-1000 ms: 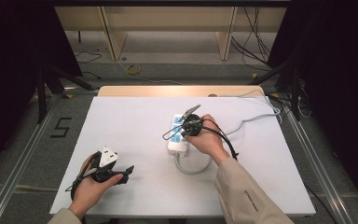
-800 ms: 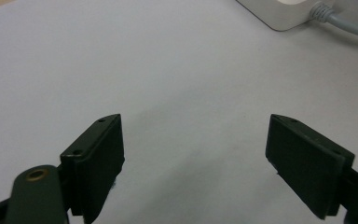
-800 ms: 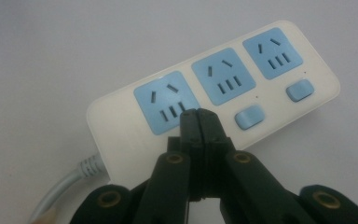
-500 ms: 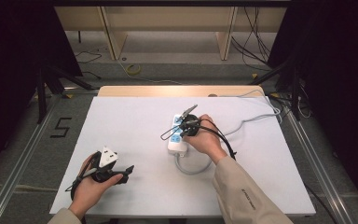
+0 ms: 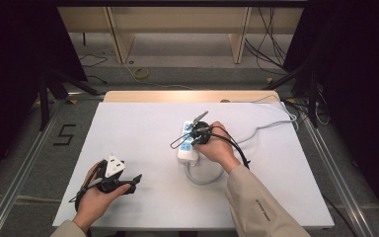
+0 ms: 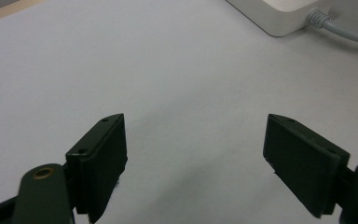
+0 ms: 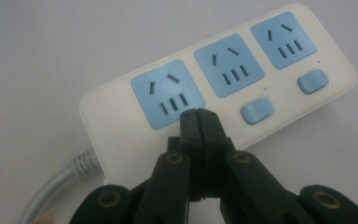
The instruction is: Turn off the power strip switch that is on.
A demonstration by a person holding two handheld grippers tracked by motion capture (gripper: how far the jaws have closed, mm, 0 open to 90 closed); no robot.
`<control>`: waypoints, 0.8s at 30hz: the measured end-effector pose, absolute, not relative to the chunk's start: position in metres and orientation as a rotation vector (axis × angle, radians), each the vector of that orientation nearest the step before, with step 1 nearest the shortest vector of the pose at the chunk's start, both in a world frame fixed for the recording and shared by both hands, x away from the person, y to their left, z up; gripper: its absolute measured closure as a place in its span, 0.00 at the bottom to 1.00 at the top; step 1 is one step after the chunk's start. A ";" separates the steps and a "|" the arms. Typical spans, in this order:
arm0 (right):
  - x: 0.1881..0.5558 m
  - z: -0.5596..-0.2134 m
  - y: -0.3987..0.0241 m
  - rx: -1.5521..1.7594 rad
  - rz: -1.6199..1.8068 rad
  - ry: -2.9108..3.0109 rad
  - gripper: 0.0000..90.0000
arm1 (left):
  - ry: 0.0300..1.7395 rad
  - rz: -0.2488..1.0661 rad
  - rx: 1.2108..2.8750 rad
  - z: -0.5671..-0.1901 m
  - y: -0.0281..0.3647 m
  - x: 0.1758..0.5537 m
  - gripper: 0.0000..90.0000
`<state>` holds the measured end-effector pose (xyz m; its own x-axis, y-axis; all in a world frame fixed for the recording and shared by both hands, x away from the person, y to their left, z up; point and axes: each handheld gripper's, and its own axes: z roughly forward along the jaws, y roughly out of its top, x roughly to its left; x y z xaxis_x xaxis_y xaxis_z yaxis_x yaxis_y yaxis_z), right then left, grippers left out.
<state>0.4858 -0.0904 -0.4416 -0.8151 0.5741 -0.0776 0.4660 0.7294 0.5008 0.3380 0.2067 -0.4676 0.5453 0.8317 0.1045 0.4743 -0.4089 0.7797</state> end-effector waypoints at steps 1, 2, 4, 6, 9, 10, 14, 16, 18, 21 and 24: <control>0.486 -0.442 -0.090 0.828 0.697 2.705 1.00 | 1.050 0.639 2.067 -0.468 0.207 0.338 0.24; 0.486 -0.441 -0.090 0.839 0.695 2.706 1.00 | 1.050 0.642 2.066 -0.468 0.206 0.338 0.24; 0.486 -0.442 -0.090 0.830 0.697 2.704 1.00 | 1.049 0.643 2.067 -0.467 0.206 0.338 0.24; 0.487 -0.442 -0.090 0.826 0.697 2.702 1.00 | 1.048 0.644 2.069 -0.467 0.206 0.338 0.24; 0.487 -0.441 -0.090 0.840 0.693 2.704 1.00 | 1.048 0.645 2.070 -0.467 0.206 0.338 0.24; 0.487 -0.442 -0.090 0.841 0.692 2.704 1.00 | 1.050 0.646 2.066 -0.468 0.206 0.338 0.24; 0.487 -0.441 -0.089 0.828 0.678 2.701 1.00 | 1.052 0.643 2.063 -0.468 0.206 0.338 0.24; 0.486 -0.441 -0.088 0.824 0.676 2.701 1.00 | 1.050 0.646 2.061 -0.468 0.206 0.338 0.24; 0.486 -0.441 -0.087 0.828 0.667 2.702 1.00 | 1.049 0.648 2.062 -0.468 0.206 0.338 0.24; 0.485 -0.442 -0.086 0.803 0.657 2.691 1.00 | 1.049 0.649 2.061 -0.468 0.205 0.338 0.24; 0.485 -0.441 -0.086 0.805 0.648 2.693 1.00 | 1.050 0.648 2.059 -0.468 0.205 0.338 0.24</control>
<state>0.4848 -0.0856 -0.4415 -0.8138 0.5697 -0.1146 0.4553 0.7476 0.4836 0.3376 0.2050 -0.4678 0.5409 0.8342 0.1075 0.4695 -0.4055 0.7843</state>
